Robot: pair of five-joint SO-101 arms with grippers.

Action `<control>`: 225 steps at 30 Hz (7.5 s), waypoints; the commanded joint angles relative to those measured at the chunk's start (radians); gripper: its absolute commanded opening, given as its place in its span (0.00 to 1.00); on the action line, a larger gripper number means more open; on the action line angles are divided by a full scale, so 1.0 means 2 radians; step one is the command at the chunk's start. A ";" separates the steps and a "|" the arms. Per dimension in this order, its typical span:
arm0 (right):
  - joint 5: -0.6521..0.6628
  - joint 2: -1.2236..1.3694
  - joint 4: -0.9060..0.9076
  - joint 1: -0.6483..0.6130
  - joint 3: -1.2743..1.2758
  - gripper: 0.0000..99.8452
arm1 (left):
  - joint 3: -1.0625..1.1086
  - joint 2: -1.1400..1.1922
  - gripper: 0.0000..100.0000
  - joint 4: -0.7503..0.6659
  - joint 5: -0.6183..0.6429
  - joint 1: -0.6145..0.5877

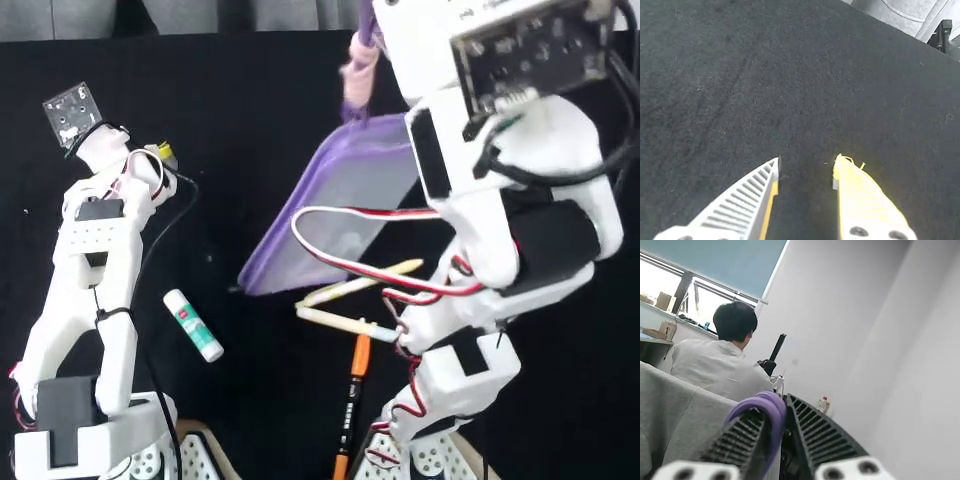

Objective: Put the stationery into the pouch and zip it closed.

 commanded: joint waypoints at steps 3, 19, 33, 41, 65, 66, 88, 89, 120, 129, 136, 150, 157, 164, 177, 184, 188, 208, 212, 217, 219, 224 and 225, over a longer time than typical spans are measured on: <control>0.003 -0.019 -0.031 -0.004 0.004 0.01 | -0.004 -0.008 0.18 -0.008 0.000 -0.003; 0.053 -0.017 -0.150 0.014 0.105 0.01 | -0.004 -0.008 0.18 -0.010 0.000 -0.003; 0.123 -0.013 -0.142 0.014 0.109 0.01 | -0.004 -0.008 0.18 -0.011 0.000 -0.003; 0.119 -0.013 -0.091 -0.001 0.110 0.01 | -0.003 -0.008 0.18 -0.011 0.000 -0.004; 0.118 0.142 -0.147 -0.041 0.141 0.01 | -0.006 -0.008 0.18 -0.011 0.000 -0.009; 0.110 0.144 -0.147 -0.031 0.140 0.01 | -0.006 -0.008 0.18 -0.011 0.000 -0.009; -0.127 0.166 -0.069 0.129 0.143 0.01 | -0.168 -0.007 0.19 0.219 0.039 -0.054; -0.127 0.167 -0.063 0.130 0.136 0.01 | -0.180 -0.004 0.19 0.244 0.037 -0.045; -0.127 0.168 -0.051 0.130 0.122 0.01 | -0.034 0.037 0.17 0.417 -0.004 0.104; -0.127 0.168 -0.054 0.127 0.122 0.01 | 0.036 -0.050 0.23 0.404 -0.005 0.050; -0.127 0.168 -0.052 0.127 0.122 0.01 | 0.063 -0.048 0.24 0.370 -0.004 0.057; -0.127 0.168 -0.052 0.127 0.122 0.01 | 0.082 0.064 0.23 0.274 -0.007 0.058; -0.127 0.168 -0.051 0.127 0.122 0.01 | 0.017 0.144 0.20 0.314 -0.007 0.057; -0.127 0.168 -0.050 0.127 0.122 0.01 | -0.061 0.229 0.03 0.365 -0.008 0.055; -0.127 0.167 -0.052 0.127 0.122 0.01 | -0.145 0.168 0.03 0.387 -0.005 0.053; -0.127 0.167 -0.053 0.127 0.122 0.01 | -0.236 -0.028 0.03 0.382 0.018 0.056; -0.127 0.168 -0.054 0.122 0.124 0.01 | -0.273 -0.107 0.03 0.348 0.087 0.058; -0.123 0.168 -0.054 0.114 0.124 0.01 | -0.003 -0.302 0.03 -0.156 -0.036 0.249; -0.123 0.168 -0.054 0.114 0.125 0.01 | 0.032 -0.311 0.03 -0.202 -0.039 0.264; -0.123 0.168 -0.054 0.112 0.125 0.01 | 0.026 -0.375 0.03 -0.200 -0.039 0.263; -0.123 0.168 -0.054 0.111 0.125 0.01 | 0.026 -0.410 0.03 -0.199 -0.040 0.263; -0.123 0.168 -0.054 0.111 0.125 0.01 | 0.025 -0.453 0.03 -0.152 -0.040 0.264; -0.123 0.168 -0.054 0.111 0.125 0.01 | 0.026 -0.452 0.03 -0.148 -0.040 0.264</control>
